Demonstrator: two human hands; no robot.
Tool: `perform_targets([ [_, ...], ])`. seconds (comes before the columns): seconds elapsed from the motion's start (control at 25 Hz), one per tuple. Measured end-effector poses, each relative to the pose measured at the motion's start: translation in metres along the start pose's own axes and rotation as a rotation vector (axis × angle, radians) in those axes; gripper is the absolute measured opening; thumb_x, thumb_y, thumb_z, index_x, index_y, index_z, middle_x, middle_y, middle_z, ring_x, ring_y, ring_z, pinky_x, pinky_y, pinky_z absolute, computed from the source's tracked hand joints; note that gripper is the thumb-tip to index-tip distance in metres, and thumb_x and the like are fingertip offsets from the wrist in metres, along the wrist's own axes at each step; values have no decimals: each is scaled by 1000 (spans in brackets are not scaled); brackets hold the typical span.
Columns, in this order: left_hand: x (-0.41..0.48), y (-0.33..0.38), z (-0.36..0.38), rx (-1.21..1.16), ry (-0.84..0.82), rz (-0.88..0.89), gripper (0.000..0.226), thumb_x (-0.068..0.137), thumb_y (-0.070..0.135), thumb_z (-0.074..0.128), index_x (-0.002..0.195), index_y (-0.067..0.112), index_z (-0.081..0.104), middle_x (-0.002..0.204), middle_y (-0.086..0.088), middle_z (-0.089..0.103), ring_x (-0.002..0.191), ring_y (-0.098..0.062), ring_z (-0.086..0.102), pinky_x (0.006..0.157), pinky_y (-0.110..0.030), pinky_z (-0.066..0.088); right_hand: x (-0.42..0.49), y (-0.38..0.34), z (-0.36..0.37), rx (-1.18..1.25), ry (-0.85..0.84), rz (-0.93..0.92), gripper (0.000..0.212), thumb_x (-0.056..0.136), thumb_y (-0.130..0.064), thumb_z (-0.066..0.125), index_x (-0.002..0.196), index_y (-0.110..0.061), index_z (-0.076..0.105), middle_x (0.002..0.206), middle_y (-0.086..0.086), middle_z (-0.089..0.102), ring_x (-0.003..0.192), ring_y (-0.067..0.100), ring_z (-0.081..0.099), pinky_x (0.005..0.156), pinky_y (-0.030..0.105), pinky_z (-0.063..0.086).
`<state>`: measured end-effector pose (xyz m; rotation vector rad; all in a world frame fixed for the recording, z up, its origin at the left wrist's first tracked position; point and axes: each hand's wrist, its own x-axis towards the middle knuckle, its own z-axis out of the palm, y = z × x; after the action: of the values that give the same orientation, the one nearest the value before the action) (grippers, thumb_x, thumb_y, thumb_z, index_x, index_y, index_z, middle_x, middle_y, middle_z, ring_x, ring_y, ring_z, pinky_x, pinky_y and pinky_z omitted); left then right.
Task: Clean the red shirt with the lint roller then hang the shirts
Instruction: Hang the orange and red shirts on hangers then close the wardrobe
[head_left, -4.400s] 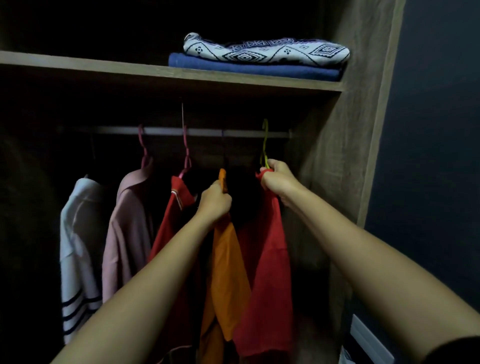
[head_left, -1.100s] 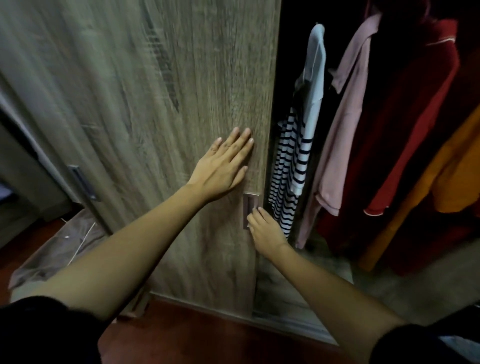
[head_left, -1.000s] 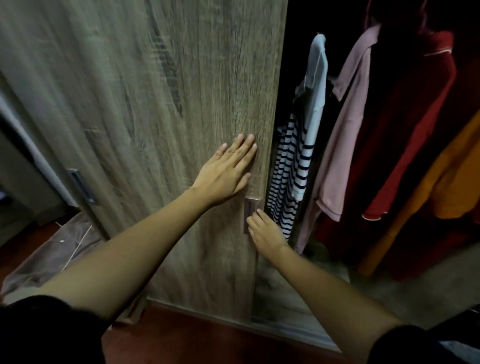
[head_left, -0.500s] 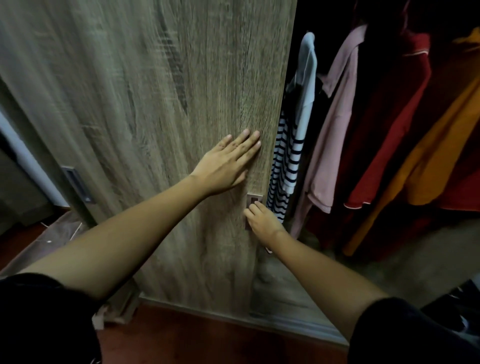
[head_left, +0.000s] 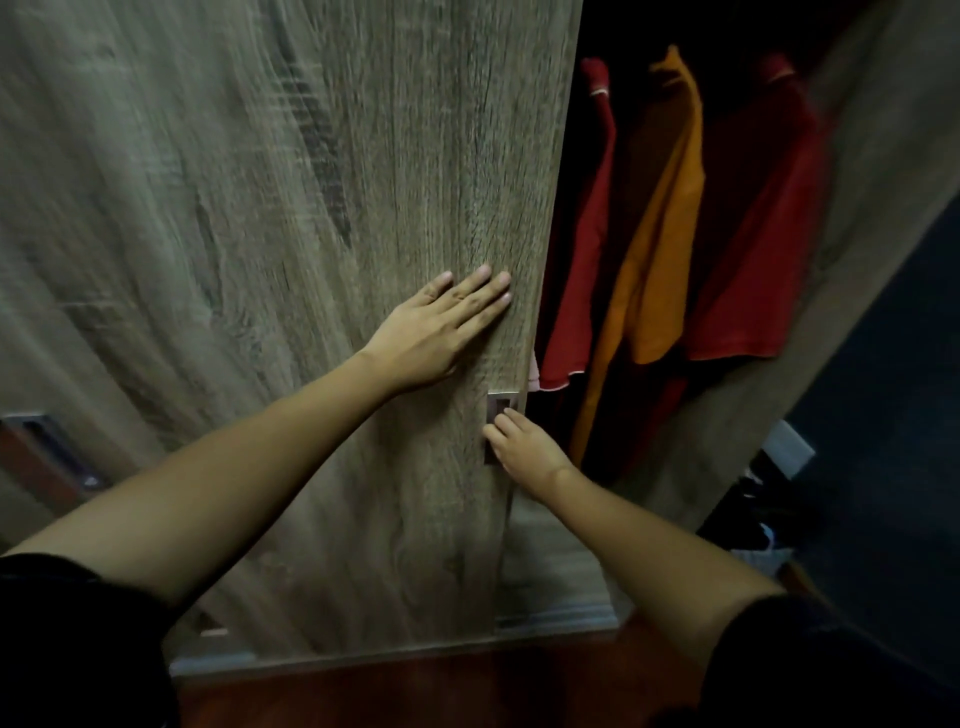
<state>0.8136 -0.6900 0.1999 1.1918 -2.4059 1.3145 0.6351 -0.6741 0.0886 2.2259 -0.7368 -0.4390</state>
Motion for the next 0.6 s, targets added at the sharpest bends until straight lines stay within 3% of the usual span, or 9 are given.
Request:
perform_targets([
  [0.16, 62, 37, 2, -27, 45, 93, 64, 81, 22, 30, 143, 8, 30, 151, -10, 33, 139, -23, 30, 112, -36, 14, -52, 33, 44, -8, -140, 14, 50, 96, -19, 35, 143, -4, 27, 148, 10, 25, 136, 30, 26, 118, 39, 11],
  [0.36, 136, 90, 5, -40, 120, 131, 60, 84, 22, 33, 142, 8, 33, 150, -9, 35, 138, -22, 32, 112, -35, 14, -108, 72, 92, 24, -211, 62, 47, 99, -14, 26, 143, 1, 21, 150, 14, 22, 140, 33, 19, 118, 39, 8],
  [0.6, 209, 147, 7, -29, 157, 147, 60, 84, 29, 33, 141, 12, 36, 149, -4, 37, 138, -18, 34, 111, -33, 28, -161, 111, 144, 63, -308, 115, 47, 100, -14, 23, 144, 1, 17, 153, 14, 15, 143, 33, 9, 118, 38, 4],
])
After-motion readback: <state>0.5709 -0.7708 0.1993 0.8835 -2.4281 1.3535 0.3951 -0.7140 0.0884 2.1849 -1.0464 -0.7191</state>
